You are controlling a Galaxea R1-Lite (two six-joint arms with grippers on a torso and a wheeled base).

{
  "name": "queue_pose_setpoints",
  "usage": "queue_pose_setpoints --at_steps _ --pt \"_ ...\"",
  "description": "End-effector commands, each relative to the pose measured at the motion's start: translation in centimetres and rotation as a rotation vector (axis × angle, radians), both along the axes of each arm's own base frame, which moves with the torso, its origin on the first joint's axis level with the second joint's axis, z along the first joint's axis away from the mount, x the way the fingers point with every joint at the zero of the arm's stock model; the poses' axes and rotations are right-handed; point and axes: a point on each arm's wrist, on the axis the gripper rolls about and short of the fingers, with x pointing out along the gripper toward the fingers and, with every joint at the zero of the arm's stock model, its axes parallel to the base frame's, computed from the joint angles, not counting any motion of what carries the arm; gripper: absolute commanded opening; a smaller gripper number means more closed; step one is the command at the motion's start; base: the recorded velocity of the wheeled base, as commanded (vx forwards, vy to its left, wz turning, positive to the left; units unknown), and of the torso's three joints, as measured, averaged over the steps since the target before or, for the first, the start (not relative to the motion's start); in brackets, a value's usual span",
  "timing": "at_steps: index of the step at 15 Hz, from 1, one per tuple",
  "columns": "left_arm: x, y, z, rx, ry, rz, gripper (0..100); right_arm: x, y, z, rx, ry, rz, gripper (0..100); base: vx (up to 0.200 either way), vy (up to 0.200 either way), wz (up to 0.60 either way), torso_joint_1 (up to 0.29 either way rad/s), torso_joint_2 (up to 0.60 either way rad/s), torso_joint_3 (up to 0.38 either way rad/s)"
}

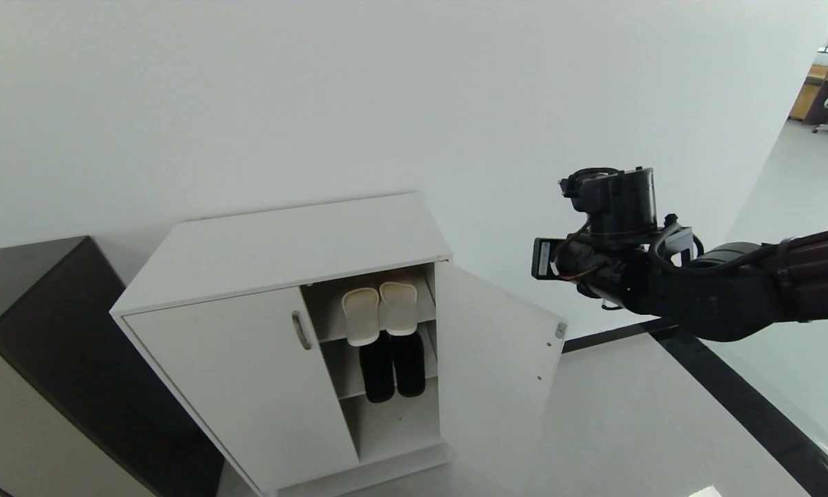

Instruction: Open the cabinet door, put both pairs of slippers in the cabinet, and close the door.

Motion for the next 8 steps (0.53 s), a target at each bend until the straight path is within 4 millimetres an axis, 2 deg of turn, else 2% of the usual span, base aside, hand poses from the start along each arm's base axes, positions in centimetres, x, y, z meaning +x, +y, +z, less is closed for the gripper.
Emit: queue_pose_setpoints --at_steps 1,3,8 --pt "0.0 0.0 0.0 0.0 0.0 0.001 0 1.1 0.3 -1.3 -0.009 0.014 -0.011 0 -0.2 0.0 0.0 -0.017 -0.01 0.002" --pt "0.0 0.0 0.0 0.0 0.0 0.001 0 2.1 0.5 -2.3 -0.004 0.003 -0.022 0 -0.2 0.0 0.0 -0.002 0.0 0.0" --pt "0.0 0.0 0.0 0.0 0.0 -0.001 0 5.2 -0.1 -4.9 -0.018 0.029 -0.069 0 0.0 0.0 0.0 0.0 0.0 0.0"
